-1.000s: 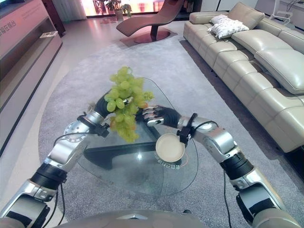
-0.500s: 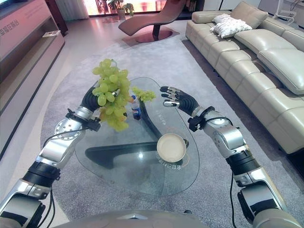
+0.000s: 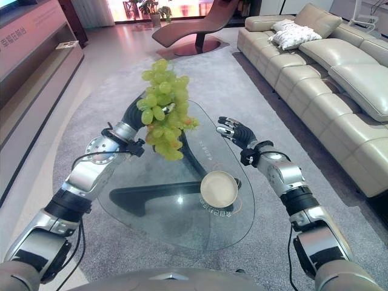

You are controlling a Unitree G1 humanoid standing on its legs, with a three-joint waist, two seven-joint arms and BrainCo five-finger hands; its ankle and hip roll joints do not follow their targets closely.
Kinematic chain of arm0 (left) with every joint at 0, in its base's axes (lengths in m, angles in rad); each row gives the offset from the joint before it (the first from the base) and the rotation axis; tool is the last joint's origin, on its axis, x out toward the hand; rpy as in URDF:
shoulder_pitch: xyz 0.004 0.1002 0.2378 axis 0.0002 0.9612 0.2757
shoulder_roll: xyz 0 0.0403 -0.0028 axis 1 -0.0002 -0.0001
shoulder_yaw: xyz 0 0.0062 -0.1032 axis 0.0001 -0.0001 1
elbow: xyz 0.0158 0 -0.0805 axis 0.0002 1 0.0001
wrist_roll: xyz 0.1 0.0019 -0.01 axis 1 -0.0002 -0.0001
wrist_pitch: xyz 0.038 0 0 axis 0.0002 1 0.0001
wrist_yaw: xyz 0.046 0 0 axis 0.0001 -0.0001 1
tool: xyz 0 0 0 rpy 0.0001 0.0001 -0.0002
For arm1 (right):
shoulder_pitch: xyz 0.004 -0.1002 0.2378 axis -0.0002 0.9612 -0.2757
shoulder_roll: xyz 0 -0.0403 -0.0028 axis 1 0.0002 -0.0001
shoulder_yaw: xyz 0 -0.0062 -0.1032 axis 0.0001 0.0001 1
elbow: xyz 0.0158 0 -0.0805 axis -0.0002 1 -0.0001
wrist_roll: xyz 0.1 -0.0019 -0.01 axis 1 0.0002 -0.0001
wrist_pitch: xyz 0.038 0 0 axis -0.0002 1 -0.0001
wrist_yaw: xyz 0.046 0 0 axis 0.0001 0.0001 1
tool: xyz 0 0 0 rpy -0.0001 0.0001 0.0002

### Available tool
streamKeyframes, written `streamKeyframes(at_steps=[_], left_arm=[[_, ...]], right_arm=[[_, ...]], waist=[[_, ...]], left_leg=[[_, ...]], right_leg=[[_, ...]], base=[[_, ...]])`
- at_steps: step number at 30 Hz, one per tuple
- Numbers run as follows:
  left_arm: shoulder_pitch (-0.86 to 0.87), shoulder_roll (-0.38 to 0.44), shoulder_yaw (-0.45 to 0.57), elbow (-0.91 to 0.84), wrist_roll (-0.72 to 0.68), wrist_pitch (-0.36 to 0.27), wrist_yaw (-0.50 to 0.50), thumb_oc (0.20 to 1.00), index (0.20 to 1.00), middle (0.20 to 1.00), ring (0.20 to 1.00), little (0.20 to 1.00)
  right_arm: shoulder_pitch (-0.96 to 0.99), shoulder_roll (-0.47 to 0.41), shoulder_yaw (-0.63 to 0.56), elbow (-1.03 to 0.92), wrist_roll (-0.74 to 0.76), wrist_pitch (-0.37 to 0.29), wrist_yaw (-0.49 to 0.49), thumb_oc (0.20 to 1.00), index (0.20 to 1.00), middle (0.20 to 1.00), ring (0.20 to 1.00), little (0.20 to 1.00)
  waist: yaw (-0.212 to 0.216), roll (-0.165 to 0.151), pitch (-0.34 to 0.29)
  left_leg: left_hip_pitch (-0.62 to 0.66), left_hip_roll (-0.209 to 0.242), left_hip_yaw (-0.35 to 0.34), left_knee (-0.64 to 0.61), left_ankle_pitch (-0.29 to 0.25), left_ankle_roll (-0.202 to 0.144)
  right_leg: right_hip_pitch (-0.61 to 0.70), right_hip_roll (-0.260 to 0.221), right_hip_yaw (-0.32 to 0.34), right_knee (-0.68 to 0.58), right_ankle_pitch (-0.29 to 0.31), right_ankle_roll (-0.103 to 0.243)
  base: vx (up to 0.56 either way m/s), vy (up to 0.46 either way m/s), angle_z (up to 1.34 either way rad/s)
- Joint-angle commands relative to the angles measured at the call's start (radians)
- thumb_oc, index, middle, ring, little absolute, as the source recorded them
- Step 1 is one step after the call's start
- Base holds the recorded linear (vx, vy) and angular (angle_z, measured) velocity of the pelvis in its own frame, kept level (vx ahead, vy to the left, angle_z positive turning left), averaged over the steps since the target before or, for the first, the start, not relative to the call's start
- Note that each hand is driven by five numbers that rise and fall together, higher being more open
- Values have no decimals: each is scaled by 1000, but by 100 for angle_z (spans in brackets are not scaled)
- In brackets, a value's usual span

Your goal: Pick up fruits into the plate

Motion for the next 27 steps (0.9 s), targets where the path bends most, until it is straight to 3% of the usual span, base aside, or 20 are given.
streamKeyframes(at_steps=[1,14,27], left_arm=[[-161,-15,-34,-33,-68,-67,19,200,200,200,200,200],[-169,-74,-65,-53,-105,-37,21,200,200,200,200,200],[-121,-23,-8,-51,-123,-48,33,200,200,200,200,200]], right_arm=[[-130,49,35,23,62,-11,24,1000,1000,1000,1000,1000],[-107,143,85,-61,144,44,92,1000,1000,1000,1000,1000],[-32,99,59,-227,219,96,207,1000,1000,1000,1000,1000]], waist=[[32,-34,-29],[23,-35,-28],[15,-40,-28]], left_leg=[[-17,-25,2,29,-93,23],[-7,-22,11,26,-91,25],[-6,-12,24,28,-85,23]], right_leg=[[16,-65,-64,46,-54,23],[16,-71,-61,47,-51,26],[15,-71,-65,57,-57,28]], base=[[0,0,0],[0,0,0],[0,0,0]])
